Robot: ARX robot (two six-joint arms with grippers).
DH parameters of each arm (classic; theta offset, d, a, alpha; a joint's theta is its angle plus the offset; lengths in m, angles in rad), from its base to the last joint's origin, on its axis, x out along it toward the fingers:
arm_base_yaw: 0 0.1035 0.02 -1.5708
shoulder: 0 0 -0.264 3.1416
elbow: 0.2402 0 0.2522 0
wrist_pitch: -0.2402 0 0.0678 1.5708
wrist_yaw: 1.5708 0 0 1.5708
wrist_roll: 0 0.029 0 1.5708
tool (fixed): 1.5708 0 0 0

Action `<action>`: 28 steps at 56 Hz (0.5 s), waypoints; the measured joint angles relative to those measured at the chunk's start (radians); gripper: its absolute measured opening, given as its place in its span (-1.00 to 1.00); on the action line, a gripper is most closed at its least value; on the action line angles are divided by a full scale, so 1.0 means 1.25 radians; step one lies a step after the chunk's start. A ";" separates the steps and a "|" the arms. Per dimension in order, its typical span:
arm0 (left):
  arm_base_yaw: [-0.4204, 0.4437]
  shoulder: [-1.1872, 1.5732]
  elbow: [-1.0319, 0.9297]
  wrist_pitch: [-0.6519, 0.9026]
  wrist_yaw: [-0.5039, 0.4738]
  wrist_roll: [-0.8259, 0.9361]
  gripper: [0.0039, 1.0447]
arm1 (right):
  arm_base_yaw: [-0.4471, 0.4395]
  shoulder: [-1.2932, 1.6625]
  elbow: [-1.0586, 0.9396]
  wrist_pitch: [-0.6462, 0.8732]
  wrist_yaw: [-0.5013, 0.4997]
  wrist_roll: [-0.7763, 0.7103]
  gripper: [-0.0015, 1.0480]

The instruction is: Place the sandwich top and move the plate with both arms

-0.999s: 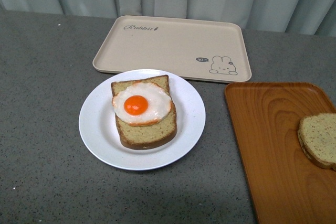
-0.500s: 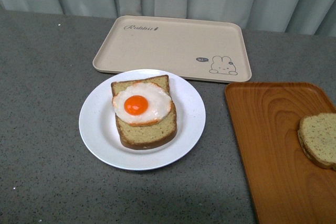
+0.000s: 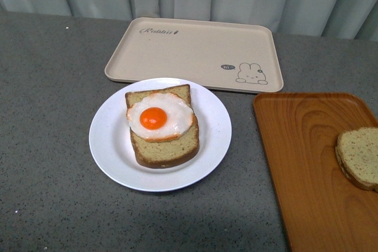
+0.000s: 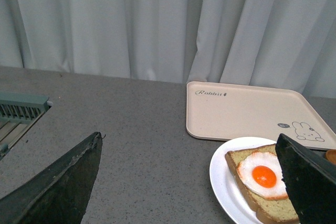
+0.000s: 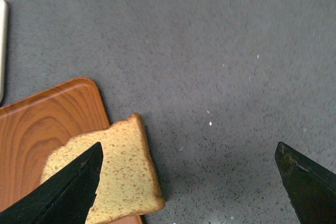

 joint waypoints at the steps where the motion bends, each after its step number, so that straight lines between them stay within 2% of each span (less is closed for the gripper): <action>1: 0.000 0.000 0.000 0.000 0.000 0.000 0.88 | -0.005 0.014 0.009 -0.007 -0.003 0.002 0.83; 8: 0.000 0.000 0.000 0.000 0.000 0.000 0.89 | -0.065 0.202 0.145 -0.151 -0.092 0.123 0.83; 15: 0.000 0.000 0.000 0.000 0.000 0.000 0.88 | -0.065 0.294 0.195 -0.242 -0.175 0.236 0.83; 23: 0.000 0.000 0.000 0.000 0.000 0.000 0.88 | -0.037 0.352 0.196 -0.237 -0.217 0.297 0.83; 28: 0.000 0.000 0.000 0.000 0.000 0.000 0.88 | -0.022 0.385 0.201 -0.220 -0.216 0.312 0.83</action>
